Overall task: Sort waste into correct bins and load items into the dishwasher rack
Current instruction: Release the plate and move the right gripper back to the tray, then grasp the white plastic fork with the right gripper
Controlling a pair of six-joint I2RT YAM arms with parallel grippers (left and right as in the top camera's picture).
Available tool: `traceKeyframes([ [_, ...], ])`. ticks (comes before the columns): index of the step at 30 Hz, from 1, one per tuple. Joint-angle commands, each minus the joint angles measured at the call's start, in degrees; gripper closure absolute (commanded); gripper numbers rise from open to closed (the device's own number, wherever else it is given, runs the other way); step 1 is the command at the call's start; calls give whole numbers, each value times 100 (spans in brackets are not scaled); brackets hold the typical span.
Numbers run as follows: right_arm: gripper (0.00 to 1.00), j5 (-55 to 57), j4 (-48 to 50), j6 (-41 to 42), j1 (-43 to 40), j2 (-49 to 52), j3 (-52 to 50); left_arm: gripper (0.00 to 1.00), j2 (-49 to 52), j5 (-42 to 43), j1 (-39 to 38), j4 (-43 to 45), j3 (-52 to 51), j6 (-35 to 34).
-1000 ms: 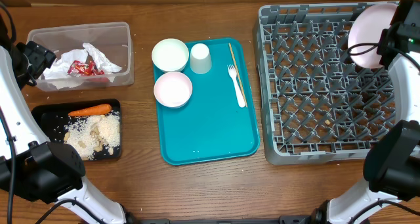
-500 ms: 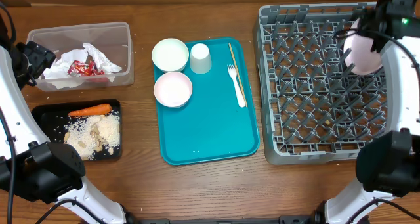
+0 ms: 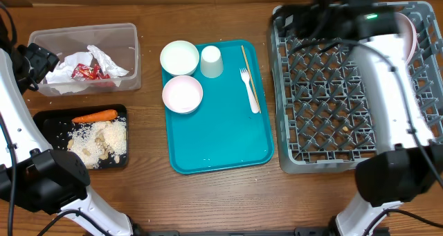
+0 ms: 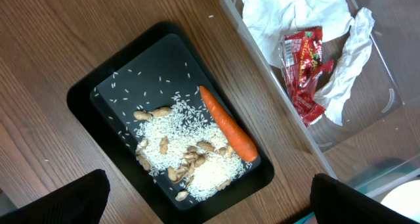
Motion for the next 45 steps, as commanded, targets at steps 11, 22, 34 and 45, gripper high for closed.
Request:
traceKeyframes([
  [11,13,2192,-61,837,1692,1836,-415,0,20,-92,-2,4,-7,46],
  [22,17,2188,-146,940,1700,2465,-417,0,20,-92,-2,4,-7,46],
  [34,35,2000,-190,1178,1755,2487,-809,0,20,-92,-2,4,-7,46],
  [45,63,1799,-459,1174,1755,2479,-804,0,20,-92,-2,4,-7,46],
])
